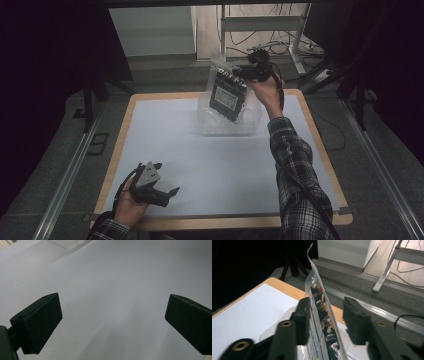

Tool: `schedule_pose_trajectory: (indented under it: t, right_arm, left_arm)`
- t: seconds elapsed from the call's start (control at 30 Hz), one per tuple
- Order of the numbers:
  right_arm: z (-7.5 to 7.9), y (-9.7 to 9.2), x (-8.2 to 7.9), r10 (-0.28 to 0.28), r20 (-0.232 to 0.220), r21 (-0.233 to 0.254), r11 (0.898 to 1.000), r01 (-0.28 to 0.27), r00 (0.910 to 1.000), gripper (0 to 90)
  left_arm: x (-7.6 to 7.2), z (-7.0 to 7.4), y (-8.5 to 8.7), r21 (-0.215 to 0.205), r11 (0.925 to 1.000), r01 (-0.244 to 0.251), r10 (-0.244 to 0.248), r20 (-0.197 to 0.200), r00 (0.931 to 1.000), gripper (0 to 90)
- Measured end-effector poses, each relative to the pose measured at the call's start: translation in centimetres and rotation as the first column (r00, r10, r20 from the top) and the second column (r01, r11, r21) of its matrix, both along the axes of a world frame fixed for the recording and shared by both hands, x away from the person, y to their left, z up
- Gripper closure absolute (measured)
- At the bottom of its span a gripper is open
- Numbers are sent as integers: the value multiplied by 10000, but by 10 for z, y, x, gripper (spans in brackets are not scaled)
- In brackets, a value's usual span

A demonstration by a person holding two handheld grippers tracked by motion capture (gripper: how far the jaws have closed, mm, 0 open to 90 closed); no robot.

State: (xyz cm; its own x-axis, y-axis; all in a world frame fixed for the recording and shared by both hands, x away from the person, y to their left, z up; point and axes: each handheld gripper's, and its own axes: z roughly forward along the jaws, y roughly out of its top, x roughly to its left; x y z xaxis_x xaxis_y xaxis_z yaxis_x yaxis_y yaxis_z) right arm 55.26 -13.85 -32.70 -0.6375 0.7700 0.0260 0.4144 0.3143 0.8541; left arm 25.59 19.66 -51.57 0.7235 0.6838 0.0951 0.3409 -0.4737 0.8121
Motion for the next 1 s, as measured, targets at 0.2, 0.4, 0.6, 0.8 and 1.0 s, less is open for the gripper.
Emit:
schedule_pose_trajectory:
  t: [0.2,0.4,0.6,0.8,1.0]
  right_arm:
    - [4,-6,-5,-49,64,-125,9999,50,10000,432]
    - [6,-12,-11,93,90,-303,9995,-90,9999,319]
    - [5,-16,-20,237,174,-531,9983,-228,9996,263]
    - [5,-21,-27,394,182,-632,9973,-382,9991,214]
    - [3,-26,-35,560,194,-634,9965,-546,9982,175]
  left_arm:
    - [0,0,0,-12,10000,-7,7,7,10000,7]
    - [0,0,0,-53,10000,71,-71,-62,10000,7]
    - [0,0,-1,-133,9998,126,-127,-65,9999,6]
    - [0,0,0,-190,9997,134,-135,-61,9999,3]
    - [1,1,3,-787,9969,4,-23,-242,9997,0]
